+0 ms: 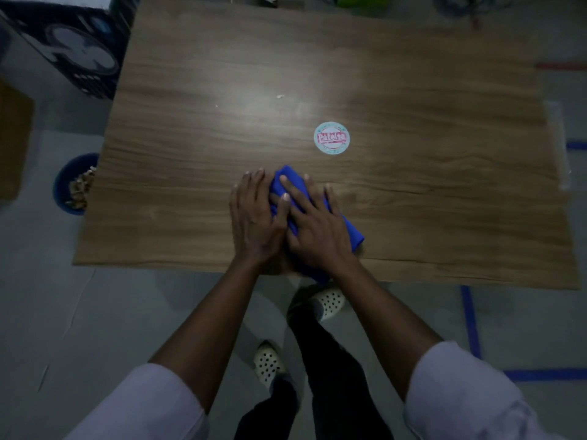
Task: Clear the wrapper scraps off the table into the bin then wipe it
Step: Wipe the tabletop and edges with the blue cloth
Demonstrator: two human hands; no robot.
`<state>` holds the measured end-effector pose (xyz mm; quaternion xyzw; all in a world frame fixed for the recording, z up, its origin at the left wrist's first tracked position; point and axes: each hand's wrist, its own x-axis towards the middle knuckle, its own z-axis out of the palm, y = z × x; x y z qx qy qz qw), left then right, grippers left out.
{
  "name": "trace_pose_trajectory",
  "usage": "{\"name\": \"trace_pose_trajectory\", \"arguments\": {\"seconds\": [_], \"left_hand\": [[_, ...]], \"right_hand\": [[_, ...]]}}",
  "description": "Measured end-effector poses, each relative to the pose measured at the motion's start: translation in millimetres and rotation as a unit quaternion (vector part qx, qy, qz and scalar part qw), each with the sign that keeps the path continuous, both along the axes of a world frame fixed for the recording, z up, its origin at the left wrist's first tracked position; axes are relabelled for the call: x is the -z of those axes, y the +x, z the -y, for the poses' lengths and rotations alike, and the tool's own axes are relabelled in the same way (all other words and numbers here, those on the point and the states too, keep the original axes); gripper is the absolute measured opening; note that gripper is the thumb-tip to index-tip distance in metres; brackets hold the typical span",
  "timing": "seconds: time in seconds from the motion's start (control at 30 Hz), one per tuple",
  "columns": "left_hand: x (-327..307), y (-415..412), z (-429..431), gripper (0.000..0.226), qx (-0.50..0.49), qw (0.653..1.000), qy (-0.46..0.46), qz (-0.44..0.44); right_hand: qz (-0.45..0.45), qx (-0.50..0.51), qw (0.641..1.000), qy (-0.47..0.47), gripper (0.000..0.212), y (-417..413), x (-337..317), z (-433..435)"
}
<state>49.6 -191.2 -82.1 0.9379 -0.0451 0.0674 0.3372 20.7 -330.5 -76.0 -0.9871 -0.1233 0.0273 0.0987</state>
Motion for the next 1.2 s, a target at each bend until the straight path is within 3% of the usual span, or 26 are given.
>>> {"name": "trace_pose_trajectory", "arguments": {"seconds": [0.27, 0.47, 0.63, 0.8, 0.9, 1.2], "left_hand": [[3.9, 123.3, 36.9, 0.066, 0.014, 0.999, 0.030, -0.008], [-3.2, 194.4, 33.9, 0.044, -0.015, 0.994, 0.103, 0.011], [-12.3, 240.0, 33.7, 0.044, -0.029, 0.998, 0.057, -0.003], [-9.2, 257.5, 45.9, 0.047, -0.034, 0.999, -0.020, -0.031], [-10.1, 268.0, 56.0, 0.047, 0.005, 0.999, -0.004, -0.041], [-3.5, 269.3, 59.8, 0.056, -0.002, 0.993, 0.105, -0.044]], "right_hand": [[0.010, 0.074, 0.997, -0.009, 0.057, 133.8, 4.5, 54.9], [-0.015, 0.149, 0.989, -0.001, 0.056, 239.5, -2.7, 93.2], [0.000, 0.205, 0.979, -0.007, 0.057, 243.7, -6.2, 66.9], [-0.021, -0.007, 0.999, 0.034, 0.050, 113.6, -6.3, 8.4], [-0.021, -0.081, 0.996, 0.023, 0.049, 123.7, -1.7, 32.5], [-0.020, 0.181, 0.983, -0.010, 0.056, 318.5, -5.3, 107.1]]}}
